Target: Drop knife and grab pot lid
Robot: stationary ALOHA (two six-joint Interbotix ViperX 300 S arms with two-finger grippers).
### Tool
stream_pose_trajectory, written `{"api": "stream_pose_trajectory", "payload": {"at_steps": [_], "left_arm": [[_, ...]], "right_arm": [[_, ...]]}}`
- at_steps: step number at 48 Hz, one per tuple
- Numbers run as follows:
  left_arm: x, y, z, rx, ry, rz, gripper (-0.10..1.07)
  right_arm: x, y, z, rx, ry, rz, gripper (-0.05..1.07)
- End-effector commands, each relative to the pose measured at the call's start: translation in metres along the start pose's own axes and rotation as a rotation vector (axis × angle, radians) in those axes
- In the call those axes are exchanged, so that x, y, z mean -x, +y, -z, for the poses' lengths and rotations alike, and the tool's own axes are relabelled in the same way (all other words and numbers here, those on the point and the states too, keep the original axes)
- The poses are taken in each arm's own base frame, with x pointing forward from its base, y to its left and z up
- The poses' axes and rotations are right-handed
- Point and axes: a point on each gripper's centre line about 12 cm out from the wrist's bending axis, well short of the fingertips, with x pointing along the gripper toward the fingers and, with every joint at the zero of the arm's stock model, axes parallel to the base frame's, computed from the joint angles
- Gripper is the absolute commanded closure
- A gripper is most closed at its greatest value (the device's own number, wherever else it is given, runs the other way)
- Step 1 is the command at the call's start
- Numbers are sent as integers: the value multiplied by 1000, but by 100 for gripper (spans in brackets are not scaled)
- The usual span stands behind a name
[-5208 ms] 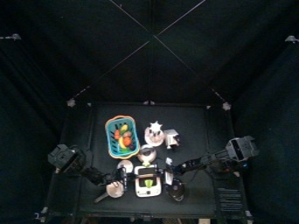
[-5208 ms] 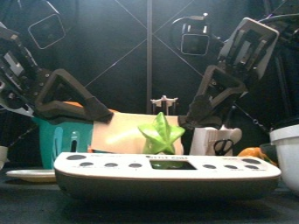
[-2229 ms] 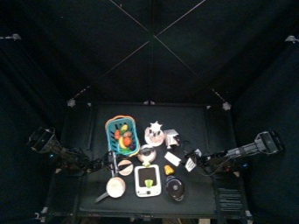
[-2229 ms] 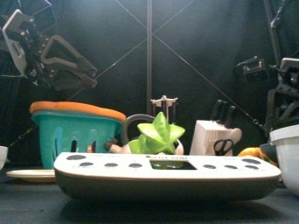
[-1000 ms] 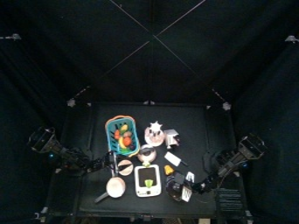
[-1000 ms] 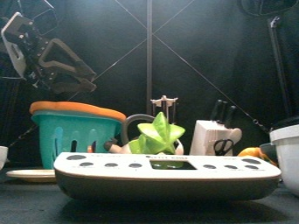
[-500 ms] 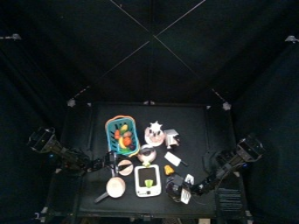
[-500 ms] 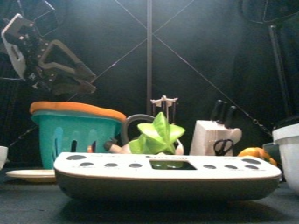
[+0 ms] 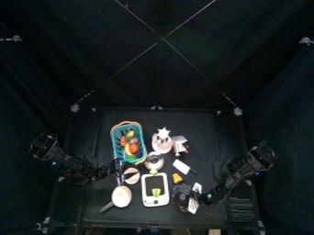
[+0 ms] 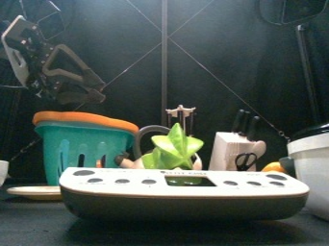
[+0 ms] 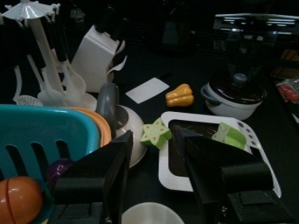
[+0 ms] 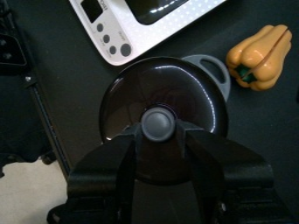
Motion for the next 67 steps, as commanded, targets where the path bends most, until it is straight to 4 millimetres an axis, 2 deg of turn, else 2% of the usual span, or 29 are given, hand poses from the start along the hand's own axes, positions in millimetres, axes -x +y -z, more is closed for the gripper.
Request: {"api": "stream_pose_trajectory", "payload": {"at_steps": [1,19,39,59,67], "left_arm": [[-1,0,-2,1,-8,-2,17],[-3,4,-1,3,-3,-20,17],[-3,2,1,11,24,-6,17],[-3,3,1,11,25,-7,17],[-3,3,1,12,24,-7,17]], "right_arm": [[3,3,-7,-9,-15,-12,28],[-3,-11,-13,-30,-18,81,24],[-1,-10,-18,-16,-40,107,23],[-3,-11,-17,-12,-36,117,26],[-3,-11,-17,-13,-36,117,35]]}}
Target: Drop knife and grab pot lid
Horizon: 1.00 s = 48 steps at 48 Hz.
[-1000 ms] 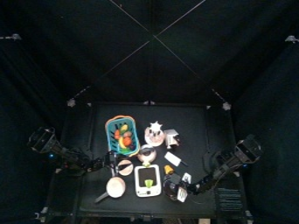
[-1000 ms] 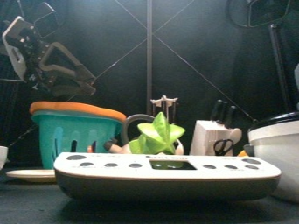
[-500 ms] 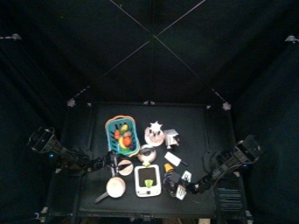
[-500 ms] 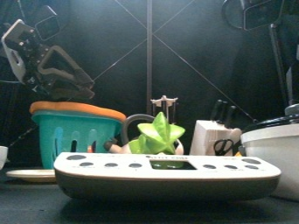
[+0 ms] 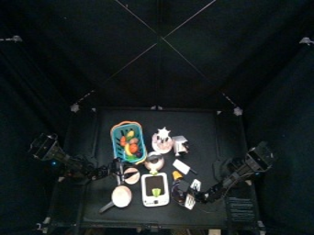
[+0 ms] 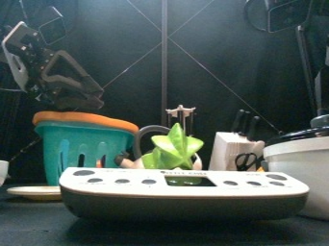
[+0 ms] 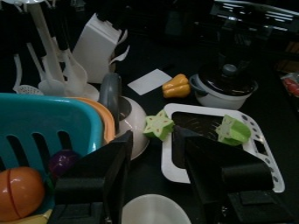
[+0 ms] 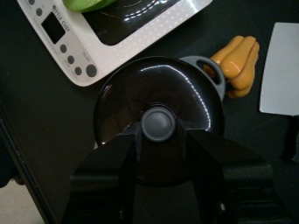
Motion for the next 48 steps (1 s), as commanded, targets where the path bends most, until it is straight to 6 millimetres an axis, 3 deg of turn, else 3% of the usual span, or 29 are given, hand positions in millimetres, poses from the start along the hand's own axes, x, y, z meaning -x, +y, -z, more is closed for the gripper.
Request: {"api": "stream_pose_trajectory", "payload": {"at_steps": [1,11,48], "left_arm": [[-2,-1,-5,6,-15,-1,17],[-2,-1,-4,7,-14,-2,17],[-2,-1,-4,5,-12,0,17]], "right_arm": [[3,1,-6,-19,-9,-8,37],[4,1,-6,-17,-11,-10,45],[24,3,-18,-18,-59,32,46]]}}
